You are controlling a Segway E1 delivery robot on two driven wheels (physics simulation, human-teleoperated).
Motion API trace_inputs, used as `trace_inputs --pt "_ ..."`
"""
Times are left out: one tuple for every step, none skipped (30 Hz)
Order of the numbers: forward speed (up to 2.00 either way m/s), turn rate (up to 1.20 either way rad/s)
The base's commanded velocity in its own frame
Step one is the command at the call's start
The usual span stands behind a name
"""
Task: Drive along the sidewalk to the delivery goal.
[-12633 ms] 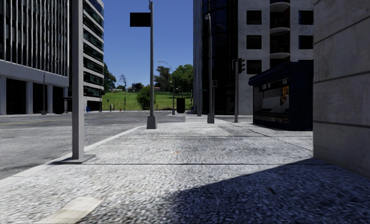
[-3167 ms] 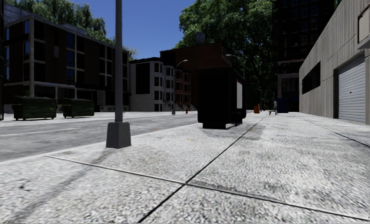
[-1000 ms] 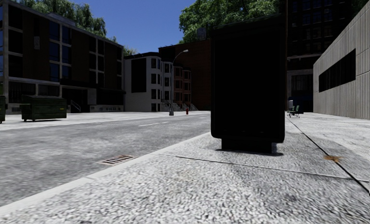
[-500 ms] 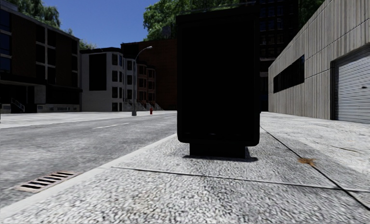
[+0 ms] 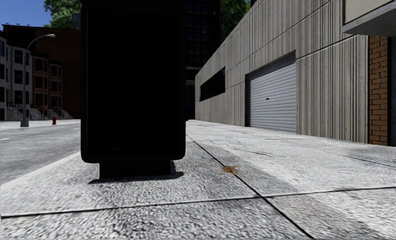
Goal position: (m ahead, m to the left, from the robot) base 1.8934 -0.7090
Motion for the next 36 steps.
trace_inputs --pt "0.66 0.00" --pt "0.81 0.00" --pt "1.59 0.00" --pt "2.00 0.00" --pt "2.00 0.00" --pt "2.00 0.00" --pt "2.00 0.00" --pt "2.00 0.00" --pt "2.00 0.00" --pt "2.00 0.00" --pt "2.00 0.00" --pt "2.00 0.00" --pt "2.00 0.00" --pt "2.00 0.00" --pt "2.00 0.00" --pt "2.00 0.00" --pt "1.99 -0.80" --pt "1.96 -1.20" --pt "1.90 -1.20" --pt "1.84 -1.20" --pt "1.84 -1.20" --pt "1.79 -1.20" --pt "1.77 -1.20" --pt "1.76 -1.20" --pt "1.75 -1.20" --pt "1.75 -0.39" --pt "1.75 -0.39" --pt "1.75 0.00" --pt "1.74 0.00" --pt "1.74 0.00" --pt "1.74 0.00" --pt "1.74 0.00" --pt "1.74 0.00" --pt "1.74 0.00" --pt "1.74 0.00" --pt "1.74 0.00"
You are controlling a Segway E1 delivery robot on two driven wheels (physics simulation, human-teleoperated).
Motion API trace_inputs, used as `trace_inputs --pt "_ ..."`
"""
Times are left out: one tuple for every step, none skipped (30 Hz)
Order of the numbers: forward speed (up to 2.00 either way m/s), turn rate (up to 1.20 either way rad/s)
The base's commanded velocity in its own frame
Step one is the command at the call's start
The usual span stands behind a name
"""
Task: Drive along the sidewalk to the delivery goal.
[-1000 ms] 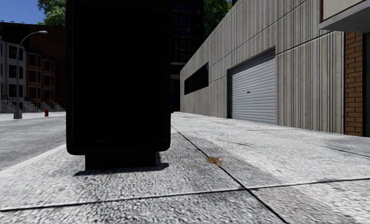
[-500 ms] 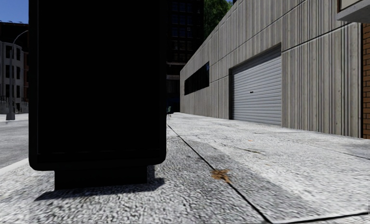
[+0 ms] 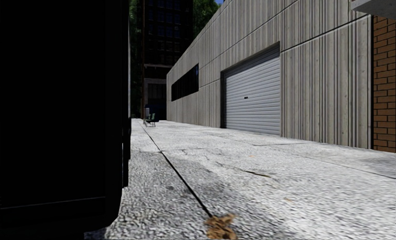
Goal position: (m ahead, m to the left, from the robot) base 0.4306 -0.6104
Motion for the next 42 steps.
trace_inputs --pt "1.74 0.00" --pt "1.63 0.00" --pt "1.47 0.00" --pt "1.37 0.00" --pt "1.37 0.00" --pt "1.28 0.00" --pt "1.19 0.00" --pt "1.12 0.00" --pt "1.06 0.00" --pt "1.06 0.00" --pt "0.98 0.00" --pt "0.77 0.00" --pt "0.59 0.00" --pt "0.43 0.00" --pt "0.43 0.00" --pt "0.30 0.00" --pt "0.18 0.00" --pt "0.08 0.00" --pt "0.03 0.00" --pt "0.03 0.00" --pt "0.00 0.00" --pt "0.00 0.00" --pt "0.00 0.00" --pt "0.00 0.00" --pt "0.00 0.00" --pt "0.00 0.00" --pt "0.00 0.00" --pt "0.00 0.00" --pt "0.00 0.00" --pt "0.00 0.00" --pt "0.00 0.00" --pt "0.00 0.00" --pt "0.00 0.00" --pt "0.00 0.00" --pt "0.00 0.00" --pt "0.00 0.00" --pt "0.00 0.00" --pt "0.00 0.00" --pt "0.00 0.00" --pt "0.00 0.00" --pt "0.00 0.00" --pt "0.00 0.00"
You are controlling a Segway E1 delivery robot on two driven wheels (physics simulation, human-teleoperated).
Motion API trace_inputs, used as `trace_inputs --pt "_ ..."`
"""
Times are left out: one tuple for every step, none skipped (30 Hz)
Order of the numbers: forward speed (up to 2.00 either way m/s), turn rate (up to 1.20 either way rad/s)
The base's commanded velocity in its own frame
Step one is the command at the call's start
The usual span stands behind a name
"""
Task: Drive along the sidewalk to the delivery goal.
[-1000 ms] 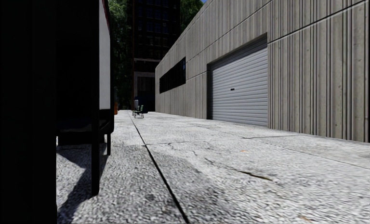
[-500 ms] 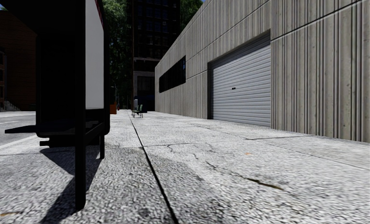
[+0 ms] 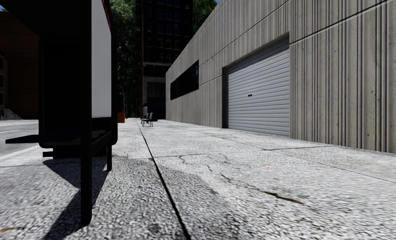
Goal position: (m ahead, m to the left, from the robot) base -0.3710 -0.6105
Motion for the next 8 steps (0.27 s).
trace_inputs --pt "0.00 0.00" --pt "0.00 0.00" --pt "0.00 0.00" --pt "0.00 0.00" --pt "0.00 0.00" --pt "0.00 0.00" --pt "0.00 0.00" --pt "0.00 0.00"
